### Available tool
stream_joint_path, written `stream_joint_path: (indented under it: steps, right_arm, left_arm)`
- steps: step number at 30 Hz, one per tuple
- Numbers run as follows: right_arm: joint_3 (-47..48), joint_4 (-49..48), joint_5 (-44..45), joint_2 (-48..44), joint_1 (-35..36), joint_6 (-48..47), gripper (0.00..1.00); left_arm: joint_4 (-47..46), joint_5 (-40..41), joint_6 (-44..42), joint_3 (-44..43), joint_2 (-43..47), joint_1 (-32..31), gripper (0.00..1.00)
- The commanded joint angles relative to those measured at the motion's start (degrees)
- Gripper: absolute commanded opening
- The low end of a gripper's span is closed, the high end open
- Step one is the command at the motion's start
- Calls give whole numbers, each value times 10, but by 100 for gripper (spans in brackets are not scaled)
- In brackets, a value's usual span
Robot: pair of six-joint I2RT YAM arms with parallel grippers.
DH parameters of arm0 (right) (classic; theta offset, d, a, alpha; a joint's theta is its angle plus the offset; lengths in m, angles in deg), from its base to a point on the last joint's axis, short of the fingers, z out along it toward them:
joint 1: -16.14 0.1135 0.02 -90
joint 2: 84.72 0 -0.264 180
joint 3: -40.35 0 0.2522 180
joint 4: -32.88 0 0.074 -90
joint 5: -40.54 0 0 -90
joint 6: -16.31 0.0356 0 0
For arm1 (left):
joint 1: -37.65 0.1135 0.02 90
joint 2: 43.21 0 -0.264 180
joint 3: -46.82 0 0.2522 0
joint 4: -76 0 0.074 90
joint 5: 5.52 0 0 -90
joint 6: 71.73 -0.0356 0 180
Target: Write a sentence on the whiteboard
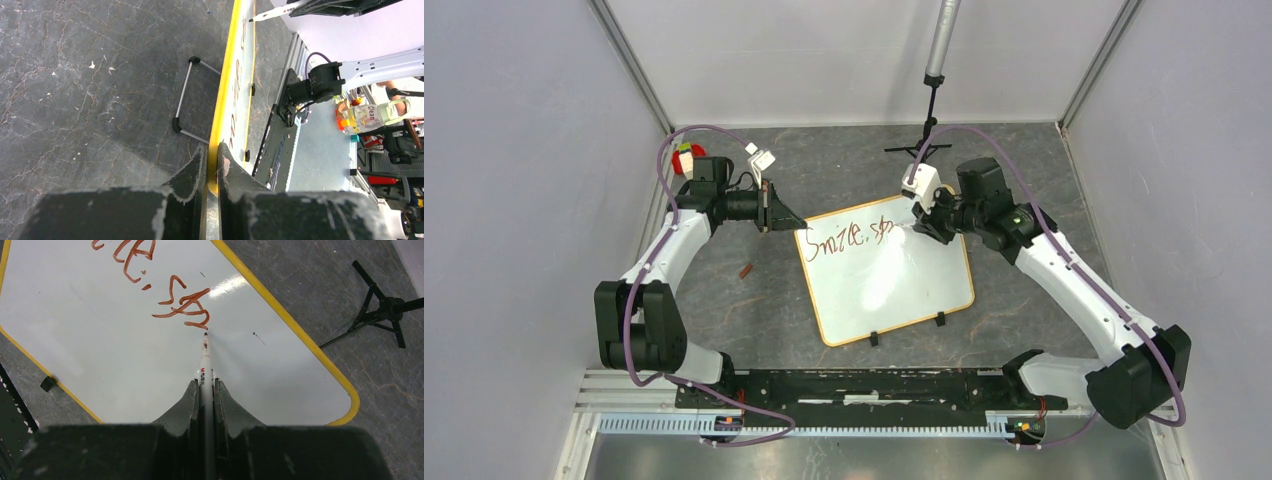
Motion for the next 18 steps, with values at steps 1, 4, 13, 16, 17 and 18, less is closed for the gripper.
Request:
stream_joint_path:
  steps: [1, 4, 13, 16, 17, 18]
  right_arm:
    - [14, 0, -15, -13, -2, -7, 0]
    - [13, -5, -15, -4, -3, -8, 0]
    - [14, -6, 14, 5, -2, -19, 0]
    - [11, -2, 36, -2, -3, -27, 0]
    - [13, 2, 44, -3, -3, -29, 0]
    - [14, 4, 48, -5, -3, -31, 0]
  left_arm:
    - [-4, 16, 11, -11, -4, -14, 2]
    - [-4, 16, 11, -11, -5, -14, 2]
    - [1, 17, 6, -11, -6, -14, 2]
    - [1, 17, 6, -13, -8, -15, 2]
    - [1, 17, 6, -13, -8, -15, 2]
    - [1, 17, 6, -13, -8, -15, 2]
